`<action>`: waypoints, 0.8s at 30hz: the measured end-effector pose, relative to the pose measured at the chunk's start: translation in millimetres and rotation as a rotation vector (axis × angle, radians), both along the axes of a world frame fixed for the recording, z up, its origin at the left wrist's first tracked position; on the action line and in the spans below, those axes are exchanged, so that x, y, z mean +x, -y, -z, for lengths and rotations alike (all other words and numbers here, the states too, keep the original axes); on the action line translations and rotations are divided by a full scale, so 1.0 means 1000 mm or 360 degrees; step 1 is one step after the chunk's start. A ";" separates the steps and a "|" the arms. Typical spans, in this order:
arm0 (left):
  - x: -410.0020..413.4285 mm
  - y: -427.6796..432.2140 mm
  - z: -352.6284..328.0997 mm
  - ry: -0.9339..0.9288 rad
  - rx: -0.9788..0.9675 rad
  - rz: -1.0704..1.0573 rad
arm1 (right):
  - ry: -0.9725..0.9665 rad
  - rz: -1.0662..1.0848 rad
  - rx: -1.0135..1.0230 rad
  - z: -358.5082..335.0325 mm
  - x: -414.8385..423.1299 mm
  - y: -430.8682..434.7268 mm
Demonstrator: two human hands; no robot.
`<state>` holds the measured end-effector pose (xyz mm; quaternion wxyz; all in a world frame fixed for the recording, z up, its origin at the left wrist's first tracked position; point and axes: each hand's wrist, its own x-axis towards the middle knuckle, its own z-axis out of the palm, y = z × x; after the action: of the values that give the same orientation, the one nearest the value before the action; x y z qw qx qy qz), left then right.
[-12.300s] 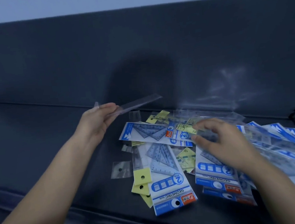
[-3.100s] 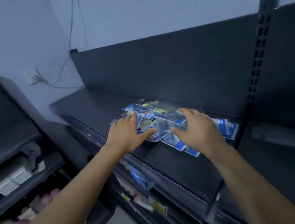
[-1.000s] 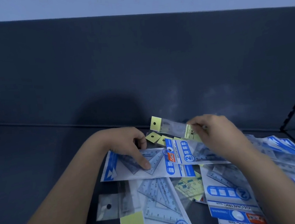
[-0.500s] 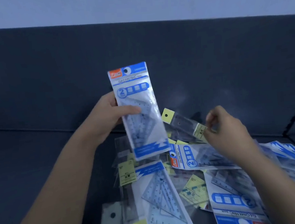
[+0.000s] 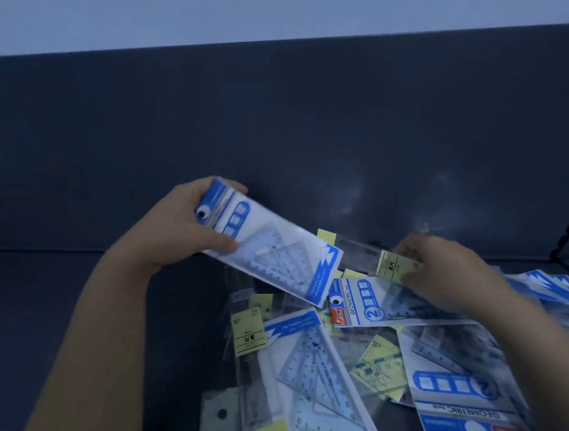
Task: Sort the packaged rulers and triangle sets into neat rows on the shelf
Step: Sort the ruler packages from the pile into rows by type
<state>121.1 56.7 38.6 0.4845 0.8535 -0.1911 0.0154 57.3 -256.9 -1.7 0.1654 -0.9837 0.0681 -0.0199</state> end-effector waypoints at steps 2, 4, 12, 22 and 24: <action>0.003 -0.004 0.002 -0.0114 0.0164 -0.0021 | 0.0077 -0.0018 -0.0022 0.003 0.000 0.000; 0.005 0.002 0.008 -0.0245 0.0190 -0.0024 | 0.0160 -0.0037 -0.0023 0.005 0.001 -0.001; 0.009 0.007 0.010 -0.0287 0.0104 0.0124 | 0.0458 0.0000 0.0198 -0.003 0.004 0.006; -0.020 0.125 -0.036 -0.0141 -0.0576 0.0159 | 0.0176 -0.0124 -0.0018 -0.051 -0.081 0.111; -0.033 0.172 -0.040 -0.0138 -0.0502 0.0227 | 0.0138 -0.0095 0.0047 -0.052 -0.109 0.146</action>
<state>88.5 -115.4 78.9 0.6199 0.7512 -0.2252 -0.0260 -51.2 -402.6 50.0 0.1833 -0.9809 0.0318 -0.0567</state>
